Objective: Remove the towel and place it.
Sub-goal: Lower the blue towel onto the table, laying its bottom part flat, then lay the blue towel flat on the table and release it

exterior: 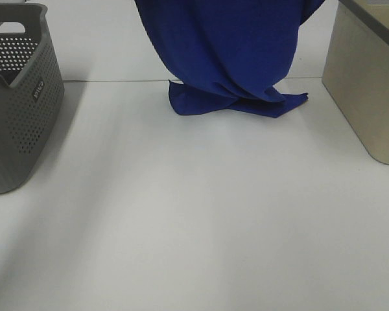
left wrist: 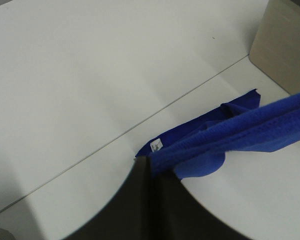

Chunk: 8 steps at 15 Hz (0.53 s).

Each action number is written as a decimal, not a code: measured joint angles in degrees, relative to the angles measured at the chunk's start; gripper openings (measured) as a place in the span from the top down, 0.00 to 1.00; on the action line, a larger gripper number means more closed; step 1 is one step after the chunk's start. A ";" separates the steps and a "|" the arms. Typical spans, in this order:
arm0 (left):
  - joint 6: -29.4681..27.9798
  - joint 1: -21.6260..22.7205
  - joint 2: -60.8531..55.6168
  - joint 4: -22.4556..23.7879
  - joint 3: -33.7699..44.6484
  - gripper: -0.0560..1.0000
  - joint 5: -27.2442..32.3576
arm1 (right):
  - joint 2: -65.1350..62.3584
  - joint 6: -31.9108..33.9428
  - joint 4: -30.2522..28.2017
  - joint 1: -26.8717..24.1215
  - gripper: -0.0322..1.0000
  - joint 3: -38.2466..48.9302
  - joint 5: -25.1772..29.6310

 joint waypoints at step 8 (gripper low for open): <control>0.00 -0.17 -25.21 -2.98 31.97 0.95 -0.74 | -10.66 -1.49 6.47 0.17 0.95 1.60 0.74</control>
